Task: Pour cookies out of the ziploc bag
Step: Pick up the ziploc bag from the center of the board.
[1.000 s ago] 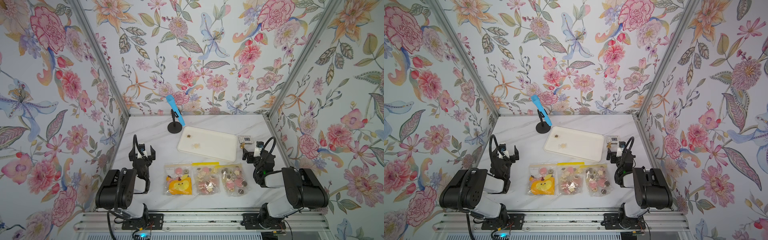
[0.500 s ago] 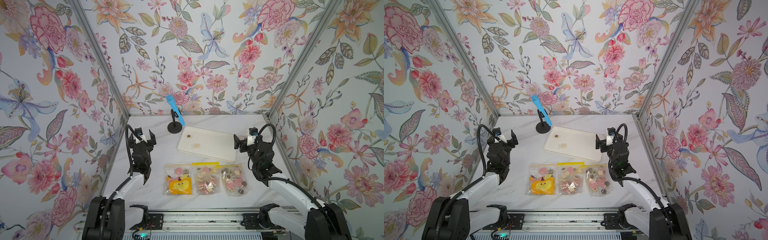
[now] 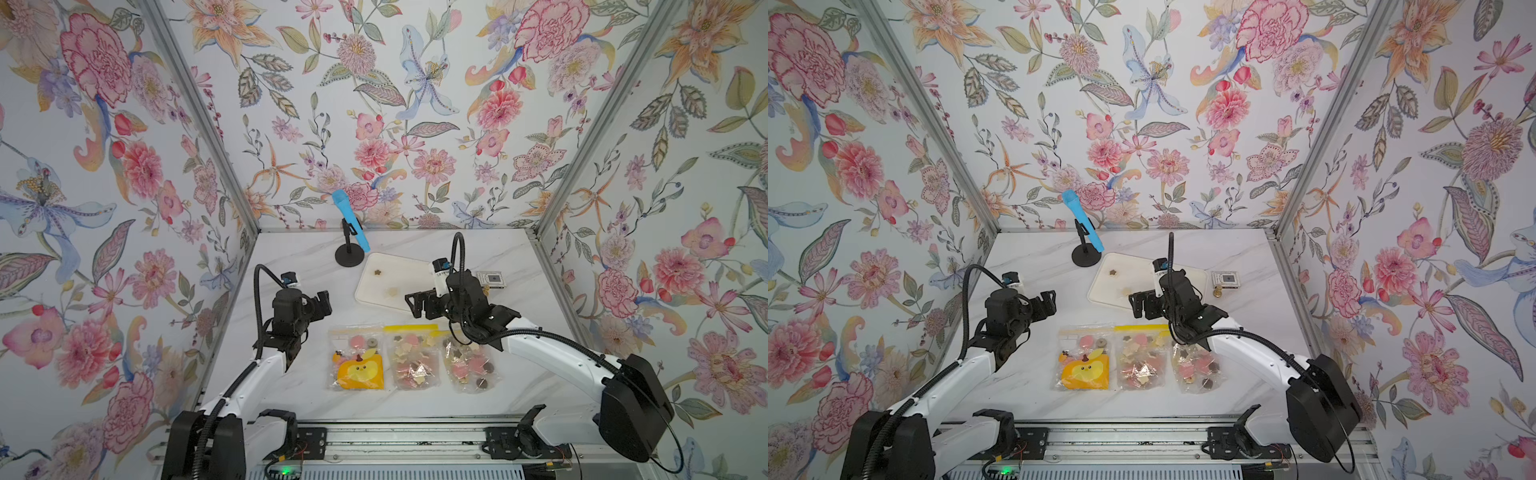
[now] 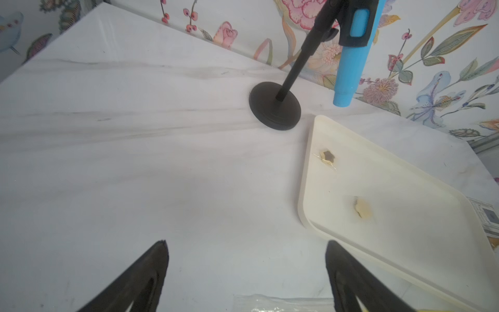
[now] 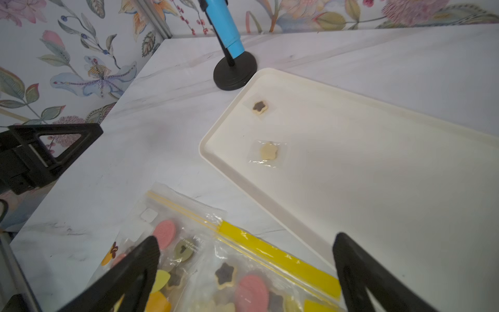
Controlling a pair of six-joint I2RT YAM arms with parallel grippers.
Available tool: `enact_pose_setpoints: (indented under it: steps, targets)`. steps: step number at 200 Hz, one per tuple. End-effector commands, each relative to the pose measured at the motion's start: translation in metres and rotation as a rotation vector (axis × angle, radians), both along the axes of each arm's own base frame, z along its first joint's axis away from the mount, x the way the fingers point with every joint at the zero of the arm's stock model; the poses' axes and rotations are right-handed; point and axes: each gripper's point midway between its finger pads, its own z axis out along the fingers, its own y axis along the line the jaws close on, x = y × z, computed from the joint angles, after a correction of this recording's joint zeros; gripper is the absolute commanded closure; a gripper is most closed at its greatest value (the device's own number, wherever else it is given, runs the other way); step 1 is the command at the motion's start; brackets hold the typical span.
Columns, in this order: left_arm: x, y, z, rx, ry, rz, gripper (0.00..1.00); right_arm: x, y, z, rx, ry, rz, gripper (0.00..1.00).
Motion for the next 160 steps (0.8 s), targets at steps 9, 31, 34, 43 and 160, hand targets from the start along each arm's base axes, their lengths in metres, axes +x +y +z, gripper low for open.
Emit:
enact_pose_setpoints:
  steps: [9,31,34,43,160]
  targets:
    - [-0.023,-0.025,-0.041,-0.094,0.181,-0.110,0.08,-0.009,0.034,-0.020,0.072,0.181,0.027,0.05]
    - [-0.025,-0.029,-0.059,-0.098,0.253,-0.122,0.10,-0.004,0.039,-0.035,0.050,0.223,0.001,0.04]
    - [-0.026,-0.030,-0.062,-0.102,0.264,-0.125,0.10,-0.004,0.040,-0.037,0.051,0.225,-0.001,0.04]
    - [-0.028,-0.033,-0.071,-0.120,0.297,-0.138,0.10,-0.003,0.039,-0.039,0.051,0.225,-0.006,0.03]
    - [-0.073,-0.054,-0.114,-0.319,0.434,-0.160,0.22,-0.022,0.014,-0.064,0.040,0.238,-0.050,0.00]
